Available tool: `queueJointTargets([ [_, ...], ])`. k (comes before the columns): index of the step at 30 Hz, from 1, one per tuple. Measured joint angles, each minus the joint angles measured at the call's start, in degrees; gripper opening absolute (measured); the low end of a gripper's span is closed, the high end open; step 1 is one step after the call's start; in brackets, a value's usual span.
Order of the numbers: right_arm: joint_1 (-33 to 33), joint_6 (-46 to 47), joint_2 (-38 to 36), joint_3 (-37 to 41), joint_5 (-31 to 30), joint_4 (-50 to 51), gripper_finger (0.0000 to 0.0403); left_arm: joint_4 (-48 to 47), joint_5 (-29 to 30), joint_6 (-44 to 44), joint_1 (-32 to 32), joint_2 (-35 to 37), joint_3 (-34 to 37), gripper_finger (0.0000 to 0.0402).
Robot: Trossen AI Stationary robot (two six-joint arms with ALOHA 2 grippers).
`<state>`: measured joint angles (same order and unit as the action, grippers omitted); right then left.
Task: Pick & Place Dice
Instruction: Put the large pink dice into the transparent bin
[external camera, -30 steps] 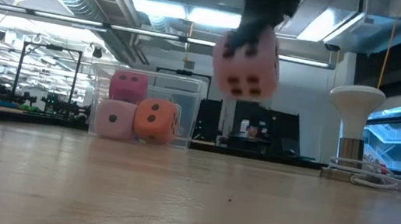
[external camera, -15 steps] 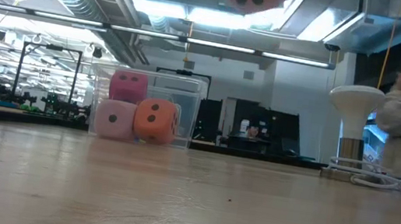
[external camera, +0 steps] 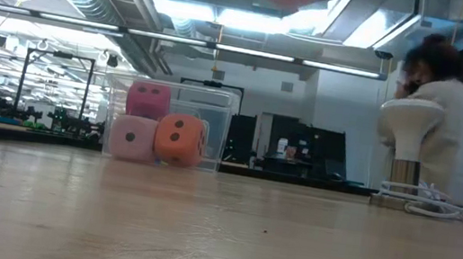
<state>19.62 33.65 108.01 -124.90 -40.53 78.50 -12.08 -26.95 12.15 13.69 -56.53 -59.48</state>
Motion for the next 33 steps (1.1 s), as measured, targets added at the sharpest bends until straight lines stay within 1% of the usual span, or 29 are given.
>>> queueJointTargets([
  [3,0.0,0.0,0.0,0.0,-0.2,0.0,0.0198,0.3,-1.7,-4.7,0.0,0.0,0.0,0.0322],
  [6,0.0,0.0,0.0,0.0,-0.2,0.0,0.0188,1.0,-3.2,-5.8,-0.2,0.0,0.0,0.0322],
  [11,0.0,0.0,0.0,0.0,-0.2,0.0,0.0183,2.0,-8.7,-8.3,-0.2,0.0,0.0,0.0325],
  [14,0.0,0.0,0.0,0.0,-0.2,0.0,0.0177,1.6,-16.3,-12.2,-0.2,0.0,0.0,0.0330],
  [15,0.0,0.0,0.0,0.0,-0.2,0.0,0.0175,1.6,-16.8,-12.7,-0.2,-0.1,0.0,0.0331],
  [17,0.0,0.0,0.0,0.0,-0.2,0.0,0.0174,1.7,-15.6,-12.8,-0.3,-0.4,0.0,0.0331],
  [21,0.0,0.7,0.0,0.0,0.5,-1.0,0.0169,2.0,-10.7,-12.6,-0.2,-0.6,0.0,0.0331],
  [25,0.0,2.5,0.0,0.0,2.4,-2.3,0.0168,4.8,-10.5,-11.9,-0.2,-0.6,0.0,0.0331],
  [33,0.0,5.2,0.0,0.0,2.1,-3.3,0.0168,4.5,-10.4,-8.5,-0.2,-0.6,0.0,0.0331],
])
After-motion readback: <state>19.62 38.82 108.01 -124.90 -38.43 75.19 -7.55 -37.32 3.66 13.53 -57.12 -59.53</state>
